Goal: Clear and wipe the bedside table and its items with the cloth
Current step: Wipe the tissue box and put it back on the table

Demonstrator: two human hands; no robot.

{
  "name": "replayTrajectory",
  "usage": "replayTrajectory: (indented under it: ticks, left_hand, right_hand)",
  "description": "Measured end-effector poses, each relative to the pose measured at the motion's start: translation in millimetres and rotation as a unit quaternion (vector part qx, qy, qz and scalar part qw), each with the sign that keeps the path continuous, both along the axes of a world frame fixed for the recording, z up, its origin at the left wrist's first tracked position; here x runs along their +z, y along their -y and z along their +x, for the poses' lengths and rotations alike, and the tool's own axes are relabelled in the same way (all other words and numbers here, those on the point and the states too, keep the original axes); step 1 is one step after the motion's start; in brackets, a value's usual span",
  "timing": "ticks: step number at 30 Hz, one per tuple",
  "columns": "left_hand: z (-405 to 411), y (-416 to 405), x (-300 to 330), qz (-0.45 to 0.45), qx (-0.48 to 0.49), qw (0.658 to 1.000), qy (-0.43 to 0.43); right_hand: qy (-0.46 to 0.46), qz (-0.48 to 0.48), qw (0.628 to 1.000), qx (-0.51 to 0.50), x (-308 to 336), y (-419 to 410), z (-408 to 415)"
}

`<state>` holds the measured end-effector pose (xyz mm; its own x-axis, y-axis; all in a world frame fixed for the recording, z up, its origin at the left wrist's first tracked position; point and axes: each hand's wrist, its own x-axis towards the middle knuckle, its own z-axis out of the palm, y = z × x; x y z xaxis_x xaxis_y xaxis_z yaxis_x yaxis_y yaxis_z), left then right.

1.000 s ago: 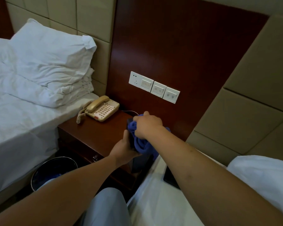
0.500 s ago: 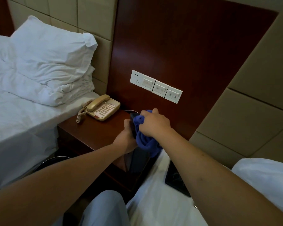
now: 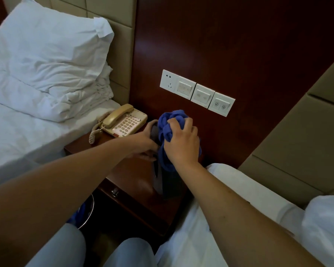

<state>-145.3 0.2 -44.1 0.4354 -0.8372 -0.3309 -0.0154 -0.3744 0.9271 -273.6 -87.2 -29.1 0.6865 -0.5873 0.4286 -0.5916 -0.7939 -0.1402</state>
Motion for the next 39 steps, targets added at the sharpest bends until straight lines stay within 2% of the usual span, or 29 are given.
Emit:
replayTrajectory:
  ticks: [7, 14, 19, 27, 39]
  left_hand:
    - [28.2, -4.7, -17.0, -0.003, 0.068, 0.994, -0.089]
    - [4.6, -4.9, -2.6, -0.014, 0.125, 0.979, -0.159]
    - [-10.0, -22.1, -0.2, -0.024, 0.168, 0.973, -0.154]
    - [-26.4, -28.6, -7.6, -0.049, 0.178, 0.979, -0.083]
    - [19.5, -29.7, -40.5, -0.033, 0.271, 0.952, -0.141]
  right_hand:
    - [-0.031, 0.054, 0.998, 0.008, -76.7, -5.4, -35.1]
    - [-0.032, 0.071, 0.997, -0.015, -91.8, -12.3, -59.6]
    - [-0.045, 0.087, 0.995, -0.001, -67.5, -19.2, -49.0]
    - [0.029, 0.064, 0.997, 0.029, -7.4, -23.7, 11.5]
    - [-0.014, 0.013, 0.999, 0.027, -92.9, -18.4, -25.7]
